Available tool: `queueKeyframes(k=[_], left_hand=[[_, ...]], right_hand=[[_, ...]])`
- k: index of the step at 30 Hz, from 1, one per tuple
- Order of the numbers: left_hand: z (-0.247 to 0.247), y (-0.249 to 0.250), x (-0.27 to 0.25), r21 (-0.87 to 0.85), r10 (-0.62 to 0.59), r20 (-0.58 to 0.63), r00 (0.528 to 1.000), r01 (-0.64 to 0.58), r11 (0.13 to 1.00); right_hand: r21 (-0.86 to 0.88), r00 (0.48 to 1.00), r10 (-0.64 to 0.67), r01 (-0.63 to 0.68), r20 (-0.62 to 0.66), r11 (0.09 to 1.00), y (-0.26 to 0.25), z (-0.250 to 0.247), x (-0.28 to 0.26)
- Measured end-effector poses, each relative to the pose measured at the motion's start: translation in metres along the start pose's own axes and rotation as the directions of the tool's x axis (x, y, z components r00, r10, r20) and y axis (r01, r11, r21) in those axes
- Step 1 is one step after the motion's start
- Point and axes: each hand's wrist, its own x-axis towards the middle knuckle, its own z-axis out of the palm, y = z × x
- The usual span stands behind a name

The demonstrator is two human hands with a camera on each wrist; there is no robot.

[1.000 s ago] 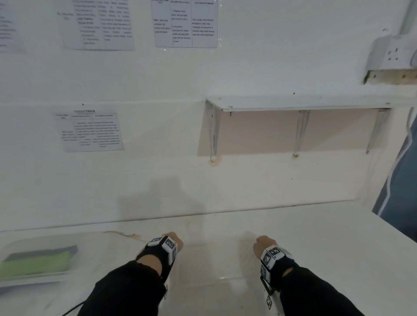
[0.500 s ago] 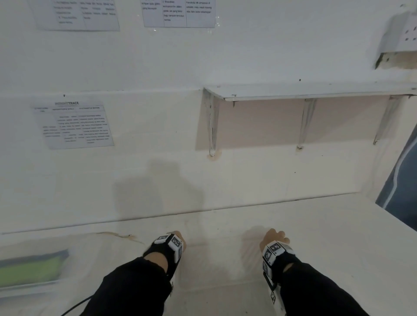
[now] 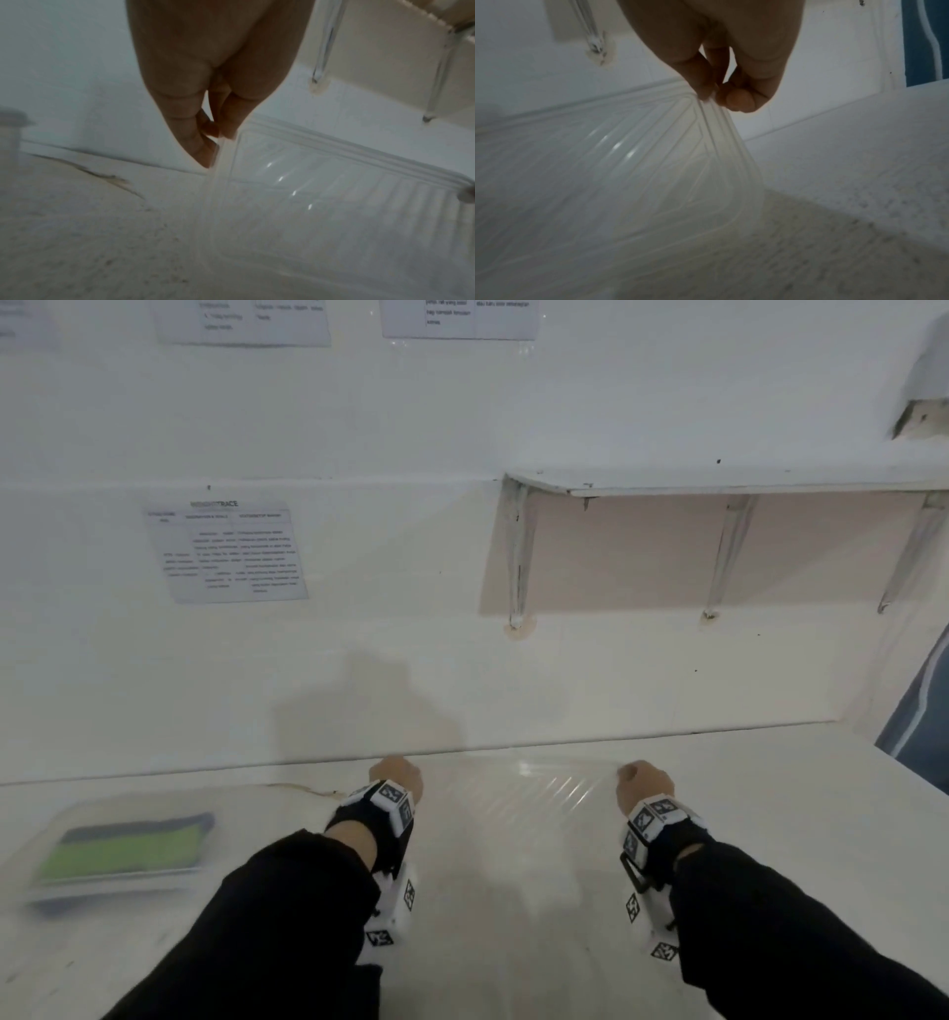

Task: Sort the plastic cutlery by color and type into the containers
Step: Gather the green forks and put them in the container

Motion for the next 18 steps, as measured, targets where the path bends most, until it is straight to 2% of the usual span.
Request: queueKeyframes(k=[5, 7, 9, 11, 15, 16, 17, 18], left_hand=[[-0.056, -0.01, -0.034, -0.183, 0.033, -0.169, 0.985, -0.064, 0.981], [-0.074, -0.027, -0.047, -0.239, 0.075, -0.186, 0.98, -0.119, 0.964], [-0.084, -0.051, -0.058, -0.346, 0.034, -0.232, 0.972, -0.115, 0.931], [-0.092, -0.079, -0.072, -0.462, -0.045, -0.211, 0.976, -0.059, 0.885], [-0.101, -0.132, -0.103, -0.549, -0.188, -0.048, 0.981, 0.131, 0.826], [-0.104, -0.143, -0.113, -0.553, -0.157, -0.017, 0.987, 0.121, 0.824], [-0.105, -0.157, -0.118, -0.52, -0.094, -0.033, 0.995, 0.063, 0.852], [-0.106, -0.17, -0.125, -0.537, -0.082, -0.041, 0.996, 0.047, 0.842]], right_hand=[[0.341, 0.997, 0.024, 0.002, -0.072, 0.94, -0.026, 0.006, -0.036], [0.444, 0.997, 0.031, 0.003, -0.069, 0.896, -0.034, 0.011, -0.056], [0.529, 0.998, 0.04, -0.004, -0.057, 0.848, -0.04, 0.015, -0.081], [0.526, 0.998, -0.007, 0.04, -0.065, 0.85, -0.04, 0.025, -0.104], [0.618, 0.997, -0.031, 0.067, -0.068, 0.783, -0.029, 0.05, -0.153], [0.641, 0.999, -0.035, 0.05, -0.035, 0.766, -0.025, 0.055, -0.165], [0.661, 0.999, -0.049, 0.044, -0.011, 0.749, -0.021, 0.06, -0.174], [0.661, 0.998, -0.064, 0.042, 0.009, 0.75, -0.016, 0.063, -0.185]])
